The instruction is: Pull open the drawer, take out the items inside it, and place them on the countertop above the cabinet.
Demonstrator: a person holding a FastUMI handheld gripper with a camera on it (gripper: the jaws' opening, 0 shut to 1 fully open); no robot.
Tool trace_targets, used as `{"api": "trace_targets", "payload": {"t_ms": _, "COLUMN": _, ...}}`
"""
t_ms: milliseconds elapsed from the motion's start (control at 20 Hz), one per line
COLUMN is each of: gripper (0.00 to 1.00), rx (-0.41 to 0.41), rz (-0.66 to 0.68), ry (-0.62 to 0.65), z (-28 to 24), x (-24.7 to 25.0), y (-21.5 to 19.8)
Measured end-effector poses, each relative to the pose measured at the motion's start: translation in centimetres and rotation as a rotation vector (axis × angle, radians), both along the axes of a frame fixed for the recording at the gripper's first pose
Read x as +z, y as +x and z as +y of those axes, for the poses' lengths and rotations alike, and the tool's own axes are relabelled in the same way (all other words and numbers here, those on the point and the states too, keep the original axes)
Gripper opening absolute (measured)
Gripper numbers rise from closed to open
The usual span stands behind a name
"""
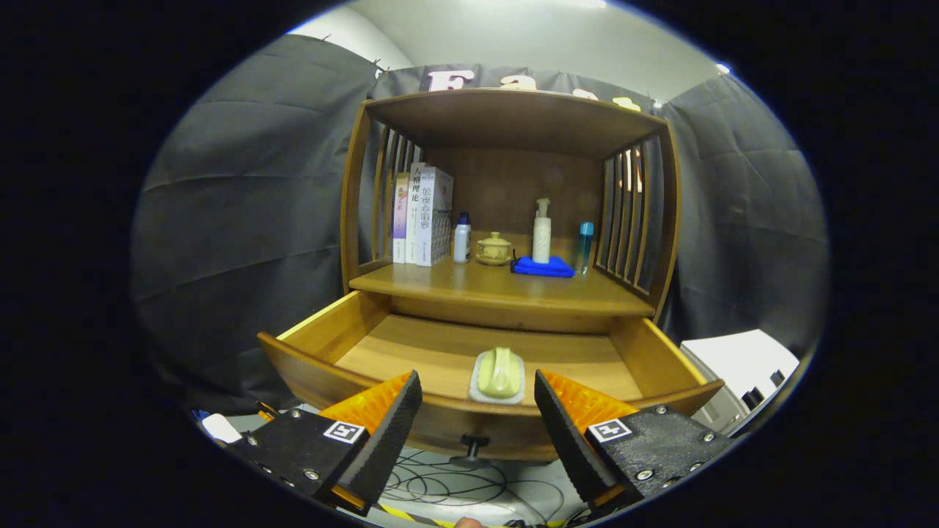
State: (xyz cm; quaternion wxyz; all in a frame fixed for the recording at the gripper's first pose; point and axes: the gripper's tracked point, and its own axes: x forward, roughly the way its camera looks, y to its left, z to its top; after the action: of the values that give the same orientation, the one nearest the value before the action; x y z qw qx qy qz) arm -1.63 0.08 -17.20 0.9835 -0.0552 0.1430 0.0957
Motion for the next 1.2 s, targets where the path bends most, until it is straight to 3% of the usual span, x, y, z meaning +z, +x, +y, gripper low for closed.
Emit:
{"api": "trace_targets", "payload": {"t_ms": 550, "gripper": 0.95, "rx": -0.024, "rz": 0.212, "ry": -0.074, "z": 1.3, "x": -1.3, "y": 7.7}}
{"api": "trace_targets", "payload": {"t_ms": 950, "gripper": 0.94, "rx": -0.167, "rz": 0.466, "ry": -0.06, "z": 0.0, "x": -8.5, "y": 10.4}}
{"api": "trace_targets", "payload": {"t_ms": 1200, "gripper": 0.93, "rx": -0.203, "rz": 0.573, "ry": -0.04, "z": -0.2, "x": -11.9, "y": 11.7}}
